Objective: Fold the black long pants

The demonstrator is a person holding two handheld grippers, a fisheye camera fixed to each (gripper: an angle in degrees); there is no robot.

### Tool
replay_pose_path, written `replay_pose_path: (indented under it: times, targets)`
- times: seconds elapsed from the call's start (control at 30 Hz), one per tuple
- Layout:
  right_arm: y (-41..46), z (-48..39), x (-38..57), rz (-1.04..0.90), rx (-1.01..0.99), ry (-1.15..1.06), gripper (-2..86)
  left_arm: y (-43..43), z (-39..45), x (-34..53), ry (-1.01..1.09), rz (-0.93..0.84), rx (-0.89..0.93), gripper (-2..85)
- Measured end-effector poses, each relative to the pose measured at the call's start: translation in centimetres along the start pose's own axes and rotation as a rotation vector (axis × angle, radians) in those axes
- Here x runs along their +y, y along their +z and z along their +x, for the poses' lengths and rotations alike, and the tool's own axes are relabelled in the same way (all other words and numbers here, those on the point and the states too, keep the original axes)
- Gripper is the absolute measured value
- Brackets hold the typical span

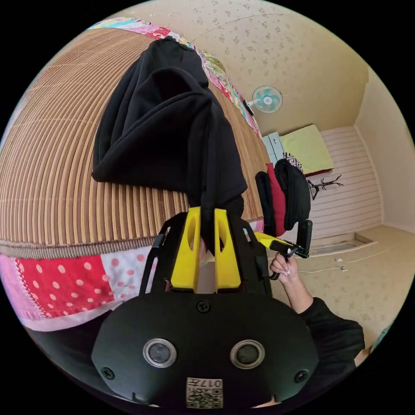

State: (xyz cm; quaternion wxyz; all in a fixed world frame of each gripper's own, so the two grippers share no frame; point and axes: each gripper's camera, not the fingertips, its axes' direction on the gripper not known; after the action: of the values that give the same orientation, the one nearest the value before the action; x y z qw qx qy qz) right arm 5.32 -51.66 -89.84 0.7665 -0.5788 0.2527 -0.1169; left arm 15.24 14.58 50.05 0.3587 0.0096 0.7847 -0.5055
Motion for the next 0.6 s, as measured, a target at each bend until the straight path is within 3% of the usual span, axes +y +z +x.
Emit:
replay_pose_path:
  times: [0.23, 0.43, 0.6]
  targets:
    - [0.0, -0.2, 1.0, 0.017, 0.051, -0.003, 15.0, -0.4, -1.1, 9.8, 0.06, -0.056, 0.22, 5.4]
    - [-2.0, 4.7, 3.8, 0.094, -0.279, 0.214, 18.3, -1.2, -1.9, 12.0, 0.041, 0.034, 0.516, 5.2]
    - [-4.4, 5.1, 5.8, 0.091, -0.439, 0.278, 19.2, -4.2, -1.2, 11.1, 0.044, 0.129, 0.629, 5.2]
